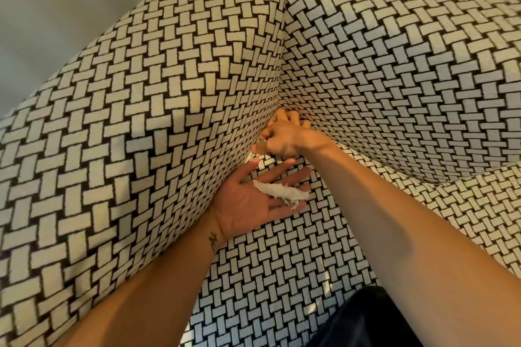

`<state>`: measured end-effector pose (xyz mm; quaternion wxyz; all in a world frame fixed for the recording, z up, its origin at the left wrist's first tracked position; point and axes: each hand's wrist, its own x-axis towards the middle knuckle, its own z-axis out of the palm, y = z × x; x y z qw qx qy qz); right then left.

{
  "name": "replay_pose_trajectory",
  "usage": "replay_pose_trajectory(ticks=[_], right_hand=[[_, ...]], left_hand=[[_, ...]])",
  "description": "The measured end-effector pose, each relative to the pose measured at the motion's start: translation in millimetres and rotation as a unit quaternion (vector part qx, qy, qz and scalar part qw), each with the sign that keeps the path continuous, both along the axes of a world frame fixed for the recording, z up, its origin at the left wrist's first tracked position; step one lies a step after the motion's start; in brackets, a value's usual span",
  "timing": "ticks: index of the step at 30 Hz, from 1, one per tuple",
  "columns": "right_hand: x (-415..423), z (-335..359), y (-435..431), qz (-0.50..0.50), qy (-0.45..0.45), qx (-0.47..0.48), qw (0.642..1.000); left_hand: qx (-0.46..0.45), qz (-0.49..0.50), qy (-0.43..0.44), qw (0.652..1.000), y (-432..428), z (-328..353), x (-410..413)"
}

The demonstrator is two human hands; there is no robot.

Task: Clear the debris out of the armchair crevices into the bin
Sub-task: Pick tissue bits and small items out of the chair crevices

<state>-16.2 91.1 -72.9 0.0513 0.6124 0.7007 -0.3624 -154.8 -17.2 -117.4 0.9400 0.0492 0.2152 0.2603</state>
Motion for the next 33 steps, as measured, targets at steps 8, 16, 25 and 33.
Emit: replay_pose_trajectory(ticks=[8, 16, 25, 33], right_hand=[[19, -6, -6, 0.022, 0.104, 0.009, 0.994], [22, -4, -12, -0.028, 0.173, 0.01, 0.984], [51, -2, -50, -0.068, 0.278, 0.025, 0.958], [66, 9, -76, 0.008, 0.23, -0.001, 0.973]], left_hand=[[0.006, -0.002, 0.005, 1.0, 1, -1, 1], [0.004, 0.0, 0.008, 1.0, 1, -3, 0], [-0.023, 0.006, -0.007, 1.0, 1, -3, 0], [-0.034, 0.012, -0.019, 0.999, 2, -5, 0]])
